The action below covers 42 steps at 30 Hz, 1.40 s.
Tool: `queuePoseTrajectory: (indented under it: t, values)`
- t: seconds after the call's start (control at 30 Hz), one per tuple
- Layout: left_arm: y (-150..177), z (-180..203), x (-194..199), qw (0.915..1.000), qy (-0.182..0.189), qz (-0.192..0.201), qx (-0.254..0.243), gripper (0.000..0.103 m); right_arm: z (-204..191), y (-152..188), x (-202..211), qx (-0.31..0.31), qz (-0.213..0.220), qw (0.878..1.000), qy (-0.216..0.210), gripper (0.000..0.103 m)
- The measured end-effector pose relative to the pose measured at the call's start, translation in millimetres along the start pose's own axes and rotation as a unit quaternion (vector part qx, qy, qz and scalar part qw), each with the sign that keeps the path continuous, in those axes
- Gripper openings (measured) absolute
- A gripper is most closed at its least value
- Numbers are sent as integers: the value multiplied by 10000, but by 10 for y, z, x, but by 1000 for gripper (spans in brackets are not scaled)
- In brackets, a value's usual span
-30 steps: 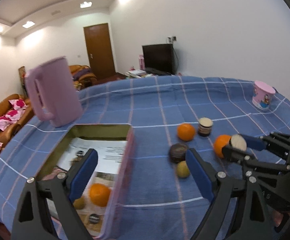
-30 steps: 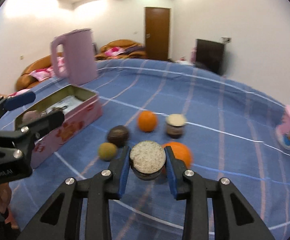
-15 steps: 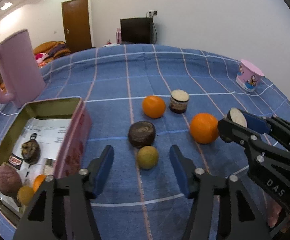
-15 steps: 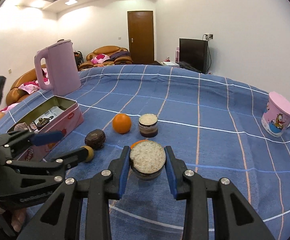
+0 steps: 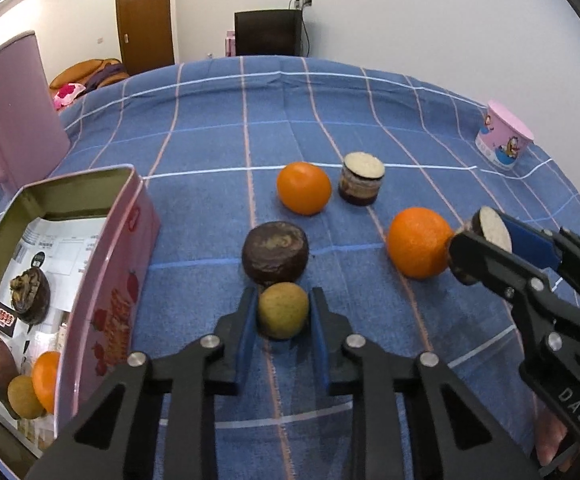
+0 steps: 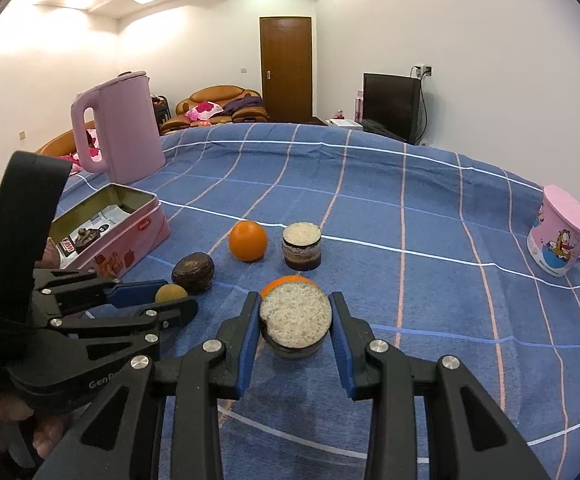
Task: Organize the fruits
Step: 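Close the left tool on the small green-yellow fruit while the right tool holds the cake, then lift the green-yellow fruit with the left tool while the right tool lifts the cake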
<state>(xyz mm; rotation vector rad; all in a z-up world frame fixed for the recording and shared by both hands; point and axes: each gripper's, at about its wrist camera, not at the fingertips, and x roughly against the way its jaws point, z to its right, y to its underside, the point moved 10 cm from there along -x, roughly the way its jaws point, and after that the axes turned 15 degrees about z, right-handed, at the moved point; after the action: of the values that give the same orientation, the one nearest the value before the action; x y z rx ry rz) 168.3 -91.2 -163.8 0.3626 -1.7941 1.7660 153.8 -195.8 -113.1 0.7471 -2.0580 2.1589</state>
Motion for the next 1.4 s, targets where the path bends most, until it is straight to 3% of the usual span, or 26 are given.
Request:
queuePoseTrajectory:
  t: [0.43,1.4]
  values:
    - [-142,-51,181,9984,-91,550,28,27,-131,-22,45,151,116,9995,-263,36]
    - [-284,-53,448,9911,-327,1286,-130,27,-186,-113,182,247,509,9976,-396,36]
